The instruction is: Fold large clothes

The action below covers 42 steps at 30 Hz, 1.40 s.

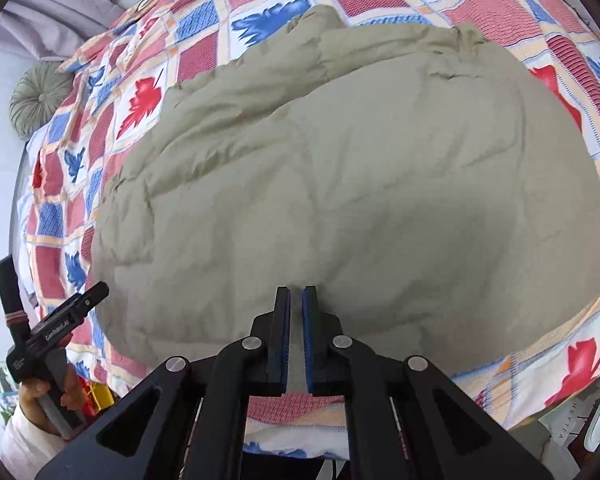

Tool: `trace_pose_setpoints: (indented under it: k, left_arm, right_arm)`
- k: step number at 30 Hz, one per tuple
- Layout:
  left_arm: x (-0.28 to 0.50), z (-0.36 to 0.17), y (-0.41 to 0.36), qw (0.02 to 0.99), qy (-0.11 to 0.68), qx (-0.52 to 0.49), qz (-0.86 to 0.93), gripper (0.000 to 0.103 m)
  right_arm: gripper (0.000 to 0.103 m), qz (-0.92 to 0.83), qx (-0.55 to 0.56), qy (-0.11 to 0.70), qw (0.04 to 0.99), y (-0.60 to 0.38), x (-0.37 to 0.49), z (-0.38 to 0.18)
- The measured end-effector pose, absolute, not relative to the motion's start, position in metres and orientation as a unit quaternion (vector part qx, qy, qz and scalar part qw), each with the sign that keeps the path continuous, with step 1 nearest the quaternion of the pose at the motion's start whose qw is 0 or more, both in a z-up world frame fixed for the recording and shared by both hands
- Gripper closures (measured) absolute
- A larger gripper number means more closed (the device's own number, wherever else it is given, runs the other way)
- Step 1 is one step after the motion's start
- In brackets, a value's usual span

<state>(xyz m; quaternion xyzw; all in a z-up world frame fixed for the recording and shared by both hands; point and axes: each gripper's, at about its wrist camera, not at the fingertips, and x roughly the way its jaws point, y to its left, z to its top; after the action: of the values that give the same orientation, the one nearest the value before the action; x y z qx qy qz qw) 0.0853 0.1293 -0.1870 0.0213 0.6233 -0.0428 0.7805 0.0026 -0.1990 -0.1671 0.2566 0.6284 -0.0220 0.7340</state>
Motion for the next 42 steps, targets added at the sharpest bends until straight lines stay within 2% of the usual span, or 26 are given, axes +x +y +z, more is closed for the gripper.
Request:
trace_pose_setpoints:
  k: [1,3,4,5,6,10,15,21,26,31,36,42]
  left_arm:
    - [0.085,-0.188,0.131,0.779,0.625,0.019,-0.044,0.0]
    - [0.084,-0.188,0.133,0.779,0.626,0.019,-0.041,0.0]
    - [0.083,-0.188,0.135,0.778,0.627,0.019,-0.039,0.0]
    - [0.084,-0.188,0.136,0.777,0.628,0.017,-0.038,0.0]
    - [0.084,-0.188,0.138,0.778,0.627,0.014,-0.038,0.0]
    - [0.086,-0.19,0.148,0.778,0.627,0.013,-0.042,0.0]
    - [0.091,-0.195,0.175,0.763,0.635,-0.067,-0.097,0.0]
    - [0.107,-0.207,0.209,0.745,0.636,-0.138,-0.144,0.0]
    - [0.132,-0.244,0.226,0.687,0.658,-0.214,-0.221,0.0]
    - [0.153,-0.276,0.208,0.626,0.669,-0.267,-0.299,0.0]
    - [0.169,-0.283,0.174,0.597,0.668,-0.281,-0.344,0.0]
    - [0.169,-0.286,0.125,0.593,0.694,-0.204,-0.353,0.0]
  right_arm:
    - [0.096,-0.019,0.258,0.63,0.732,-0.196,0.002,-0.168]
    - [0.084,-0.012,0.261,0.631,0.73,-0.189,0.001,-0.169]
    - [0.062,-0.01,0.262,0.631,0.73,-0.185,0.0,-0.169]
    - [0.033,-0.009,0.264,0.63,0.731,-0.182,0.0,-0.169]
    - [0.026,-0.007,0.267,0.626,0.733,-0.18,0.0,-0.168]
    - [0.024,0.004,0.265,0.621,0.738,-0.167,0.005,-0.165]
    - [0.023,0.007,0.265,0.611,0.746,-0.156,0.011,-0.164]
    - [0.01,0.006,0.258,0.616,0.744,-0.144,0.016,-0.175]
    - [0.007,0.013,0.253,0.632,0.732,-0.139,0.018,-0.187]
    - [0.007,0.014,0.261,0.636,0.726,-0.142,0.018,-0.194]
    - [0.007,0.014,0.257,0.638,0.726,-0.141,0.017,-0.196]
    - [0.007,0.013,0.256,0.641,0.724,-0.141,0.018,-0.198]
